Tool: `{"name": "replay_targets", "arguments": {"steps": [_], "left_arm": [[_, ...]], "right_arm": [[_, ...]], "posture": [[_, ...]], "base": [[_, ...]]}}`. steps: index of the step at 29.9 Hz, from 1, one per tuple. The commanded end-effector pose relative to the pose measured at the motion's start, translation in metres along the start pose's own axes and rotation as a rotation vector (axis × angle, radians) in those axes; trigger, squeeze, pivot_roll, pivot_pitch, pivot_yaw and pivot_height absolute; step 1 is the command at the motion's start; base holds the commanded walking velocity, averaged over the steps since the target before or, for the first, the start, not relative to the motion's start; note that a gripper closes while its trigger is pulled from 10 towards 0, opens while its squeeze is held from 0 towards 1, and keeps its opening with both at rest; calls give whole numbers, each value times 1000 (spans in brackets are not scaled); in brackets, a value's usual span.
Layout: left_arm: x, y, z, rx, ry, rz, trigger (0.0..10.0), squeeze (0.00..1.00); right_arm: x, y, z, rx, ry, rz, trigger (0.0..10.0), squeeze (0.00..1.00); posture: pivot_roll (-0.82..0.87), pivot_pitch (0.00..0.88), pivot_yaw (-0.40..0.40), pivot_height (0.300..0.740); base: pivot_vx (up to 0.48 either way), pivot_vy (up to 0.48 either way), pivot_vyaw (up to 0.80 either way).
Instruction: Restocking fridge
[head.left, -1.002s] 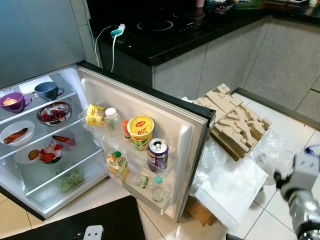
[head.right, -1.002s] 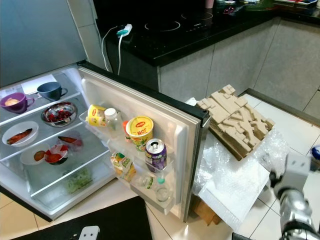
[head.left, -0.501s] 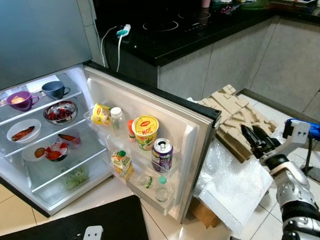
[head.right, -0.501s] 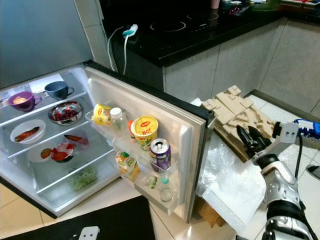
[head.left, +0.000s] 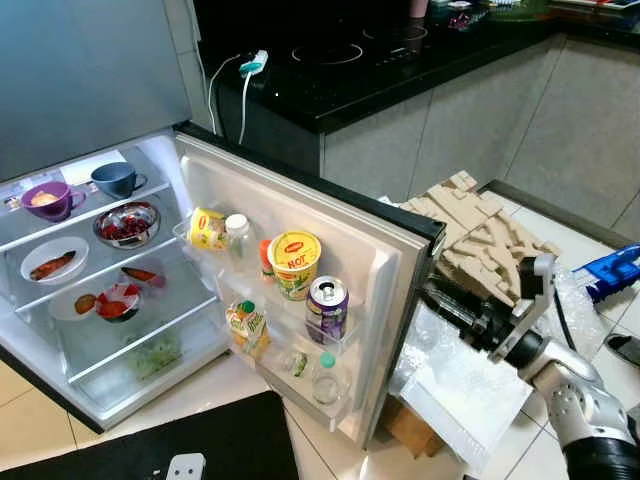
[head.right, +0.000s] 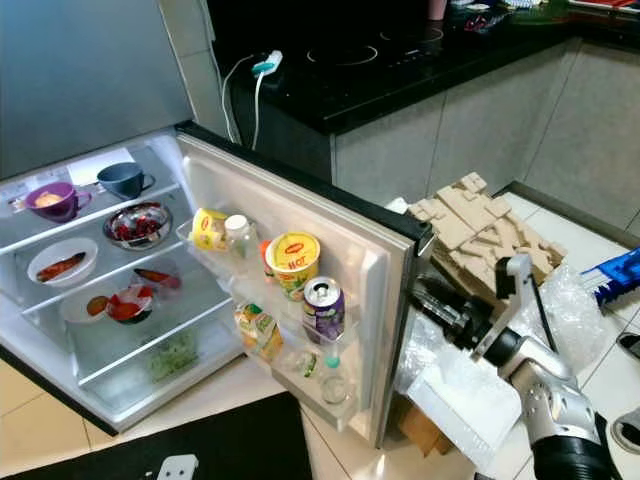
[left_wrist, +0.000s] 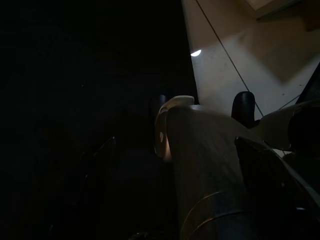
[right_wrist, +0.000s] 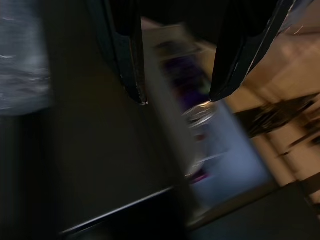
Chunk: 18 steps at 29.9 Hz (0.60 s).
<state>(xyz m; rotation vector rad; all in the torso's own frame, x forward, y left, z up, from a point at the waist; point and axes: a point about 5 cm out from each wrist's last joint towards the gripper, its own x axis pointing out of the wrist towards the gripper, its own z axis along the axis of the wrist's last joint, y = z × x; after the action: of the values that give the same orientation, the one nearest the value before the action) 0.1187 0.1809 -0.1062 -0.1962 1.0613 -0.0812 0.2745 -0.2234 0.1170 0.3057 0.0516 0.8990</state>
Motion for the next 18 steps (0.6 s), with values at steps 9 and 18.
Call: {"name": "replay_targets", "arguments": {"steps": [9,18], "left_arm": [[-1,-1,-8,-8,31,-7,10000,0],[-1,-3,-8,-10,31,-8,10000,0]], "right_arm": [[39,67,-12,73,111,395,10000,0],[43,77,-31,59,276,445,10000,0]], "posture": [[-83,0,27,740],[-78,0,19,740]], "base": [[0,0,0],[0,0,0]]}}
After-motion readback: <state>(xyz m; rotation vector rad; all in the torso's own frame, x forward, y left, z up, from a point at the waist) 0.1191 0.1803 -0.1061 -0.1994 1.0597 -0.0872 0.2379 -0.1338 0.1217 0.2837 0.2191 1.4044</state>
